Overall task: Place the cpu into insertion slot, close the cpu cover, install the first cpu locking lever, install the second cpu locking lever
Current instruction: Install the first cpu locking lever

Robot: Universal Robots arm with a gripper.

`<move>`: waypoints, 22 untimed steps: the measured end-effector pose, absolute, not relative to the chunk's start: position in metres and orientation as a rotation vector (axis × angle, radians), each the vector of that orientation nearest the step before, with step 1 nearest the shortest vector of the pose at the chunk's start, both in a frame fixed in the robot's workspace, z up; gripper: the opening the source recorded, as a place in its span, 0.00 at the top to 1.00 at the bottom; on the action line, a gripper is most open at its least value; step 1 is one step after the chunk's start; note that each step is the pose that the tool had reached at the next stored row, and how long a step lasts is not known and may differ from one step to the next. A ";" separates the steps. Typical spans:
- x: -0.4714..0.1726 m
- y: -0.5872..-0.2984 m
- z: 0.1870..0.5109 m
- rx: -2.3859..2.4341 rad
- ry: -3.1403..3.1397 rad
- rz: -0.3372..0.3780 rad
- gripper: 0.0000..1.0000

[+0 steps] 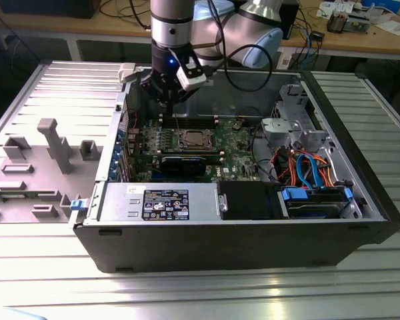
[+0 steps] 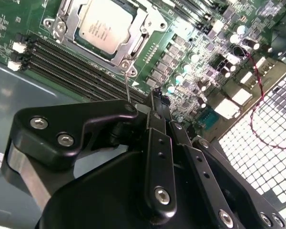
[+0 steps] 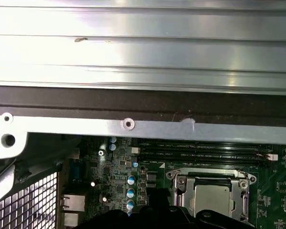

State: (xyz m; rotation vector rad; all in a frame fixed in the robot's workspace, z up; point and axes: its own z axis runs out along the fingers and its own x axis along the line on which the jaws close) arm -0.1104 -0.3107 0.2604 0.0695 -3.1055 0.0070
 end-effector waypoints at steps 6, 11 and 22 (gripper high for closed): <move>-0.112 -0.304 0.261 0.069 -3.105 0.007 0.89; -0.114 -0.299 0.261 0.069 -3.106 0.007 0.89; -0.102 -0.299 0.261 0.069 -3.102 0.005 0.89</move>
